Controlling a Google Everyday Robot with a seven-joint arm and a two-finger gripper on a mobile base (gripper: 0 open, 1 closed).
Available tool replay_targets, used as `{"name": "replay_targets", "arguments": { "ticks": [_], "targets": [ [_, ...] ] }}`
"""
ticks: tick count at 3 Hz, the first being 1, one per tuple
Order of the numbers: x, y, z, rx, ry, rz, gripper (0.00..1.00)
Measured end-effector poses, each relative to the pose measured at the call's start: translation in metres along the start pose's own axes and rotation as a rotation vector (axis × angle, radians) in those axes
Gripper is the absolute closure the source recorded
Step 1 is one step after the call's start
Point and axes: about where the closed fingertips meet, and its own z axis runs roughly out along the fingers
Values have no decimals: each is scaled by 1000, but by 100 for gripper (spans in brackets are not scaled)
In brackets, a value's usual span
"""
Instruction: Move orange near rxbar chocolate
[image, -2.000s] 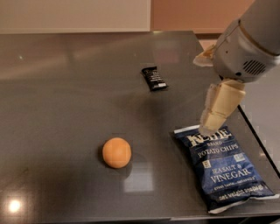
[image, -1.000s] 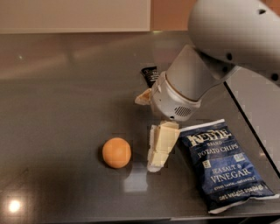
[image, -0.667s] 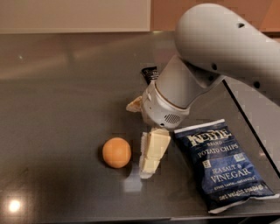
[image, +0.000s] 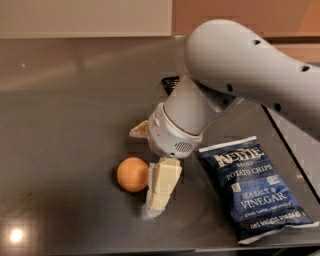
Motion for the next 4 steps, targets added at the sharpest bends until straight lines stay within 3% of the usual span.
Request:
{"name": "replay_targets", "arguments": {
  "ticks": [1,2,4],
  "targets": [
    [-6,3,10,-9,-14,-15,0],
    [-8,4,13,-1,-27,-27,18],
    [-6,0,3,43,-46,-25,64]
  ]
}}
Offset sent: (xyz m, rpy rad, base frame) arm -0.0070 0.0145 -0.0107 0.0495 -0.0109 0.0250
